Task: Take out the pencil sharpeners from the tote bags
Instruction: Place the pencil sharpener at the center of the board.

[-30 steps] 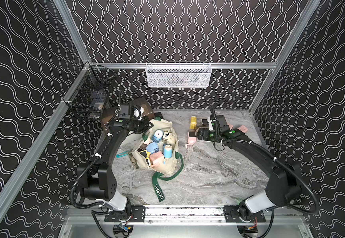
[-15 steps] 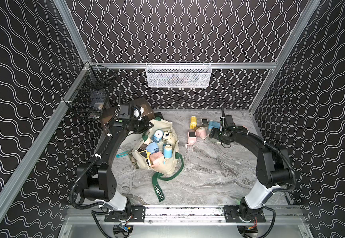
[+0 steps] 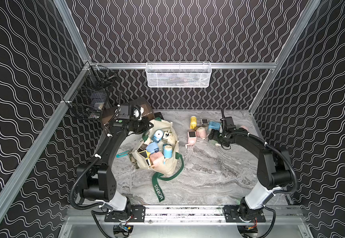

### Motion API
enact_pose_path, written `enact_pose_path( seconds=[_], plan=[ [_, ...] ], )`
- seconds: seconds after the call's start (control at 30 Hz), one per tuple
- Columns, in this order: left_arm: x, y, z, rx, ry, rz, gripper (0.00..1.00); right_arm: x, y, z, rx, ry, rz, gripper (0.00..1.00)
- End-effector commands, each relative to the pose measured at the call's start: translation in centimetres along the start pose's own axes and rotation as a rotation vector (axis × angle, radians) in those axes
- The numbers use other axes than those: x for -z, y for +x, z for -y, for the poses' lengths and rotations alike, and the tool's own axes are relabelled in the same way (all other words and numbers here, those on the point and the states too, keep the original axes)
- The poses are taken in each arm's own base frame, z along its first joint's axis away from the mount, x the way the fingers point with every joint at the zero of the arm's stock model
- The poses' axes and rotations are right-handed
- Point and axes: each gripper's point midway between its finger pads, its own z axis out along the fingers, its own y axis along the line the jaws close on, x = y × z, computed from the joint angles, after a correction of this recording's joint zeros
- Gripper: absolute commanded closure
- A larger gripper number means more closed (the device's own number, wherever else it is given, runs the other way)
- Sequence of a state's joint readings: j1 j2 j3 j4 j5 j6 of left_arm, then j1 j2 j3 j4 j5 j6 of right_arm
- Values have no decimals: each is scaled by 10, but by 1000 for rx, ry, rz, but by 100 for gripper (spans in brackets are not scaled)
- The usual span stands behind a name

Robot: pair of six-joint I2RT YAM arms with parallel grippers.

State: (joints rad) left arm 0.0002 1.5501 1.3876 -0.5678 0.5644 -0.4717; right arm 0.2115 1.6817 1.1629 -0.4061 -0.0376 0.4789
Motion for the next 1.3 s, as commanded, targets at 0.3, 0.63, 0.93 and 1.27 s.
enact_pose_path(
  seconds=[0.3, 0.63, 0.93, 1.27],
  plan=[
    [4, 0, 7, -10, 26, 0, 100, 63, -36, 9, -13, 28, 289, 37],
    [5, 1, 12, -7, 49, 1, 100, 29, 7, -21, 128, -20, 72, 36],
    [5, 1, 12, -6, 52, 0, 100, -6, 47, -51, 226, -23, -69, 34],
    [4, 1, 10, -4, 45, -1, 100, -48, 60, -56, 243, 16, -133, 33]
  ],
)
